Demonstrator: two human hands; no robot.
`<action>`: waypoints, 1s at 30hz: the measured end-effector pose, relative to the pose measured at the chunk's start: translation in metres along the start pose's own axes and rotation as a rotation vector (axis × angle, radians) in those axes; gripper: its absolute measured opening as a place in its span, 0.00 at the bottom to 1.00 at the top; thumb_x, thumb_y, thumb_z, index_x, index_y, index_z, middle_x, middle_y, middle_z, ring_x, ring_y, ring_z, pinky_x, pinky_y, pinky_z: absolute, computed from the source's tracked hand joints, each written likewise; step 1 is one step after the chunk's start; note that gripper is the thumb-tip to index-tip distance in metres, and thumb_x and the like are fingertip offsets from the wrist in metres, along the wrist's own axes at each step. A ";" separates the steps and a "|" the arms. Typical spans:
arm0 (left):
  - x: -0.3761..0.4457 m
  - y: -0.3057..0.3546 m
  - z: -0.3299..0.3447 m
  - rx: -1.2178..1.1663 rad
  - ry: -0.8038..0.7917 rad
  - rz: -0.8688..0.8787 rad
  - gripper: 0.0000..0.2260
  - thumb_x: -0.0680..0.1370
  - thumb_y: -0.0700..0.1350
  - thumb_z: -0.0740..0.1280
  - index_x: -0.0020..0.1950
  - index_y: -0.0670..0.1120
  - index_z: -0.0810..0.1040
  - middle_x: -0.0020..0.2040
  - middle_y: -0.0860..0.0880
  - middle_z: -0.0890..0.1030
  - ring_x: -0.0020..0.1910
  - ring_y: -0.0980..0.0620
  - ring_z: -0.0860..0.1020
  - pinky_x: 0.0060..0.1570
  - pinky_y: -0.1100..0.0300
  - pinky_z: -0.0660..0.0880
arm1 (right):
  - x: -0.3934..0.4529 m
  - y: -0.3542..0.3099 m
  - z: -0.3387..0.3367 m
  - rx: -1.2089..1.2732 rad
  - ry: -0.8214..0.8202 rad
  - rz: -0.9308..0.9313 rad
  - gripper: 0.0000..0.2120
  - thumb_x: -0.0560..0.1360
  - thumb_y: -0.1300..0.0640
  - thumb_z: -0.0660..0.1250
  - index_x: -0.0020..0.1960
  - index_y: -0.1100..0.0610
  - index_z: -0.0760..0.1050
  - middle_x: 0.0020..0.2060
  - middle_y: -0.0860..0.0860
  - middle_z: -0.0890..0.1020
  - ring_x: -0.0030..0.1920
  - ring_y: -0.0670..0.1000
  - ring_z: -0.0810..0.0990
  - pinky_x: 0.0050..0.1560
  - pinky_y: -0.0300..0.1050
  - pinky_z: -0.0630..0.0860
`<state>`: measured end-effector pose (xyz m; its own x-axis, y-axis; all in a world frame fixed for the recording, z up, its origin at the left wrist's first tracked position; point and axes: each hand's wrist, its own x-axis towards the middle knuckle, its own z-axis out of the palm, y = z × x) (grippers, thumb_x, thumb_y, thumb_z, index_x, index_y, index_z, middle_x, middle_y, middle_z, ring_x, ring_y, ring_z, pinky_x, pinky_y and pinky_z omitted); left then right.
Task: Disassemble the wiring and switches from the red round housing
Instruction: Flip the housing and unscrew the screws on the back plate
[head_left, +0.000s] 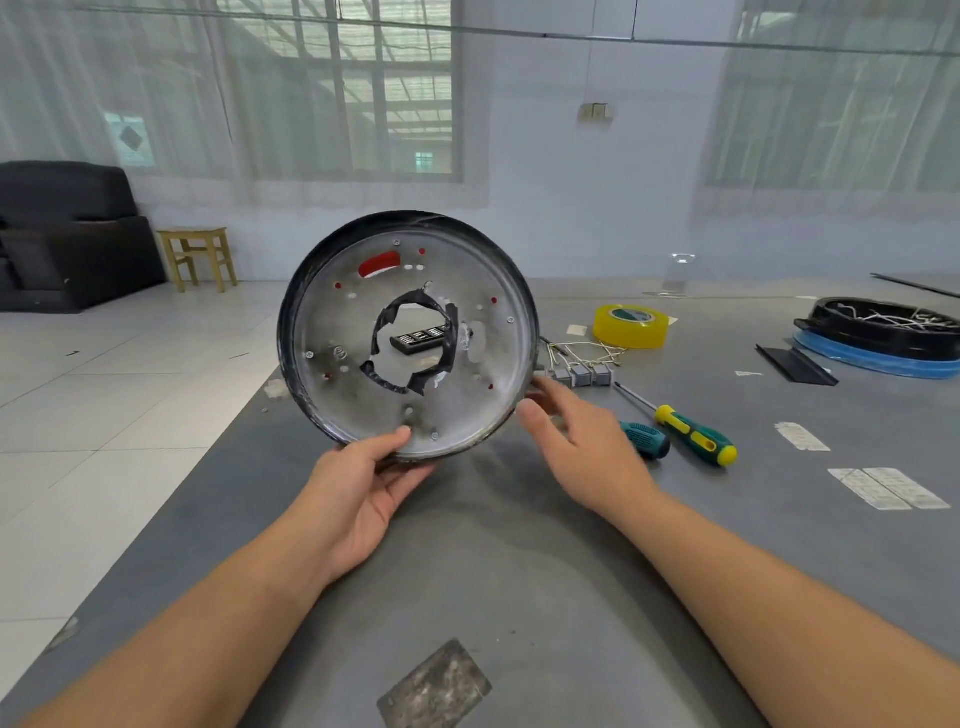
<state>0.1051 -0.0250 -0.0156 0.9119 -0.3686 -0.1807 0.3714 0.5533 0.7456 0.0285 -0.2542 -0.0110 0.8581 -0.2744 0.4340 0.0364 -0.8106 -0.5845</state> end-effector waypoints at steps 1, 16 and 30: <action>0.001 0.001 -0.002 -0.006 0.008 0.016 0.14 0.81 0.31 0.66 0.68 0.34 0.77 0.54 0.38 0.87 0.49 0.43 0.88 0.40 0.53 0.86 | 0.002 0.009 -0.006 -0.275 0.089 -0.057 0.28 0.80 0.34 0.56 0.73 0.47 0.72 0.64 0.45 0.81 0.64 0.49 0.78 0.62 0.49 0.75; 0.001 0.001 -0.001 0.076 -0.017 0.068 0.17 0.82 0.32 0.67 0.71 0.36 0.75 0.57 0.40 0.87 0.52 0.45 0.88 0.42 0.55 0.85 | -0.014 0.032 -0.026 -0.774 -0.020 0.075 0.12 0.79 0.57 0.61 0.62 0.53 0.75 0.53 0.53 0.79 0.54 0.56 0.78 0.40 0.47 0.66; 0.001 -0.002 -0.002 0.146 -0.010 0.097 0.16 0.82 0.33 0.67 0.71 0.37 0.75 0.56 0.41 0.88 0.51 0.47 0.88 0.47 0.51 0.86 | -0.048 0.046 -0.057 -0.937 0.020 0.224 0.07 0.80 0.59 0.61 0.56 0.55 0.74 0.54 0.57 0.80 0.53 0.60 0.80 0.42 0.48 0.65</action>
<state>0.1058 -0.0249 -0.0183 0.9400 -0.3267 -0.0980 0.2522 0.4725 0.8445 -0.0404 -0.3076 -0.0198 0.7863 -0.4744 0.3957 -0.5581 -0.8202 0.1257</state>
